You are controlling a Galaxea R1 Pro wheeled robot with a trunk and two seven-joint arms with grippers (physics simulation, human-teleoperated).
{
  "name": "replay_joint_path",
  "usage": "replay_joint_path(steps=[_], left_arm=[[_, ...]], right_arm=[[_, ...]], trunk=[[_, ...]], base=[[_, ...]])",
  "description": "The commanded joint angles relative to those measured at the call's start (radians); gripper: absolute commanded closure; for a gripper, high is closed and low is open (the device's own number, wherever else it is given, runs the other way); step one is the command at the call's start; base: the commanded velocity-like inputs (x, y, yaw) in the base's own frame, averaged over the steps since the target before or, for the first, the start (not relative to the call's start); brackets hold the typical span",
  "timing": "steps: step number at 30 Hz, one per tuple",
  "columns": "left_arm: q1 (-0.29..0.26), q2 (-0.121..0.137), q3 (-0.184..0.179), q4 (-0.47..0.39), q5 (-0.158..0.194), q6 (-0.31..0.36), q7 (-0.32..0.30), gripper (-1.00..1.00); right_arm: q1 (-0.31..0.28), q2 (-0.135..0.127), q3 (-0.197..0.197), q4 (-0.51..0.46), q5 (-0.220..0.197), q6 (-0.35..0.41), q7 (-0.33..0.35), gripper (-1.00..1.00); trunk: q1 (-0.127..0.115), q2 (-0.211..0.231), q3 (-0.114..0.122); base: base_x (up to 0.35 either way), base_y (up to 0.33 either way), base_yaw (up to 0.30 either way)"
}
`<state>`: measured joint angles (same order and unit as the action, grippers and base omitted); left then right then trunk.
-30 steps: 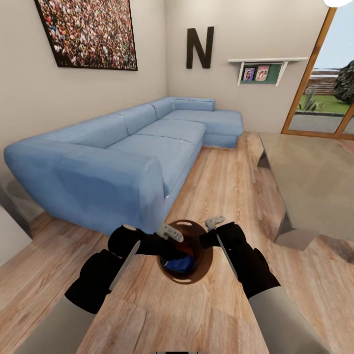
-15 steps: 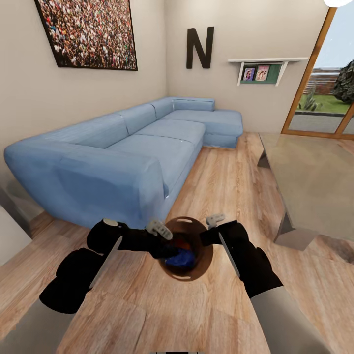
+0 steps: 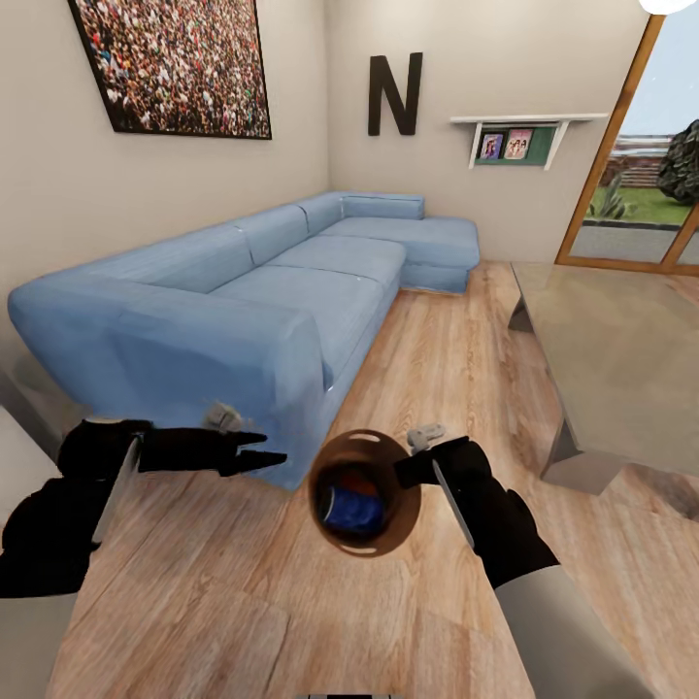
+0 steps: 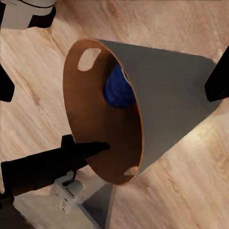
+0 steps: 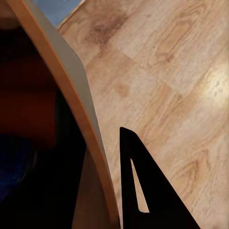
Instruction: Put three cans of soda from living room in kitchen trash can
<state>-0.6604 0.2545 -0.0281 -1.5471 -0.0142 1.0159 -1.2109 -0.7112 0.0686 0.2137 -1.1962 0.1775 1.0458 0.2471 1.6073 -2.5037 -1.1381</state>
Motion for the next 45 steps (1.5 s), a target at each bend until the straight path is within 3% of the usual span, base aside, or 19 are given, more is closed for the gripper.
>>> replay_joint_path(steps=[1,3,6,9,11,12,14,15,16,17,18,20,26,30,34,35,41,45], left_arm=[[0.003,0.017,0.032,0.011,-0.004,-0.044,-0.005,-1.00],[0.006,0.021,0.040,0.028,-0.006,-0.088,0.004,-1.00],[0.029,0.025,0.050,0.114,-0.007,-0.208,0.073,-1.00],[0.057,0.022,0.052,0.195,-0.007,-0.311,0.161,-1.00],[0.082,0.019,0.050,0.244,-0.007,-0.384,0.256,-1.00],[0.104,0.017,0.049,0.267,-0.007,-0.426,0.333,-1.00],[0.127,0.014,0.047,0.284,-0.006,-0.465,0.414,-1.00],[0.177,0.000,0.045,0.317,-0.004,-0.552,0.548,-1.00],[0.190,-0.005,0.046,0.331,-0.002,-0.579,0.570,-1.00],[0.223,-0.016,0.049,0.377,0.001,-0.663,0.617,-1.00],[0.231,-0.018,0.050,0.388,0.003,-0.684,0.627,-1.00],[0.250,-0.024,0.053,0.418,0.012,-0.734,0.656,-1.00],[0.262,-0.030,0.055,0.442,0.027,-0.768,0.682,-1.00],[0.269,-0.036,0.055,0.445,0.030,-0.778,0.733,-1.00],[0.273,-0.040,0.054,0.446,0.031,-0.786,0.794,-1.00],[0.276,-0.042,0.055,0.446,0.032,-0.787,0.809,-1.00],[0.280,-0.043,0.055,0.446,0.038,-0.799,0.823,-1.00],[0.281,-0.044,0.054,0.447,0.037,-0.819,0.831,-1.00]], right_arm=[[0.000,-0.002,-0.003,-0.001,-0.019,0.001,0.004,1.00],[-0.001,-0.006,-0.006,-0.002,-0.020,0.001,0.004,1.00],[0.001,-0.036,-0.009,-0.006,-0.023,0.001,0.004,1.00],[0.002,-0.053,-0.011,-0.007,-0.025,0.001,0.004,1.00],[0.003,-0.060,-0.016,-0.009,-0.025,0.001,0.004,1.00],[0.004,-0.063,-0.031,-0.010,-0.025,0.001,0.004,1.00],[0.005,-0.064,-0.051,-0.010,-0.025,0.001,0.004,1.00],[0.007,-0.066,-0.081,-0.012,-0.024,0.001,0.004,1.00],[0.007,-0.068,-0.086,-0.011,-0.024,0.001,0.004,1.00],[0.009,-0.079,-0.107,-0.012,-0.024,0.001,0.004,1.00],[0.010,-0.083,-0.116,-0.012,-0.025,0.001,0.004,1.00],[0.030,-0.094,-0.185,-0.005,-0.025,0.001,0.005,1.00],[0.079,-0.111,-0.253,0.010,-0.024,0.001,0.005,1.00],[0.089,-0.153,-0.263,0.026,-0.025,0.001,0.019,1.00],[0.091,-0.197,-0.266,0.031,-0.024,0.001,0.098,1.00],[0.090,-0.219,-0.267,0.032,-0.024,0.001,0.128,1.00],[0.089,-0.239,-0.269,0.058,-0.024,0.001,0.155,1.00],[0.078,-0.252,-0.270,0.164,-0.024,0.001,0.160,1.00]], trunk=[[0.000,0.000,0.000],[0.000,0.000,0.000],[0.000,0.000,0.000],[0.000,0.000,0.000],[0.000,0.000,0.000],[0.000,0.000,0.000],[0.000,0.000,0.000],[0.000,0.000,0.000],[0.000,0.000,0.000],[0.000,0.000,0.000],[0.000,0.000,0.000],[0.000,0.000,0.000],[0.000,0.000,0.000],[0.002,-0.001,-0.015],[0.004,-0.002,-0.031],[0.004,-0.002,-0.035],[0.007,-0.004,-0.058],[0.008,-0.004,-0.073]], base=[[0.000,0.000,0.000],[0.000,0.000,0.000],[0.000,0.000,0.000],[0.000,0.000,0.000],[0.000,0.000,0.000],[0.000,0.000,0.000],[0.000,0.000,0.000],[0.000,0.000,0.000],[0.000,0.000,0.000],[0.000,0.000,0.000],[0.000,0.000,0.000],[0.000,0.000,0.000],[0.000,0.000,0.000],[0.000,0.000,0.000],[0.000,0.000,0.000],[0.000,0.000,0.000],[0.000,0.000,0.000],[0.000,0.000,0.000]])
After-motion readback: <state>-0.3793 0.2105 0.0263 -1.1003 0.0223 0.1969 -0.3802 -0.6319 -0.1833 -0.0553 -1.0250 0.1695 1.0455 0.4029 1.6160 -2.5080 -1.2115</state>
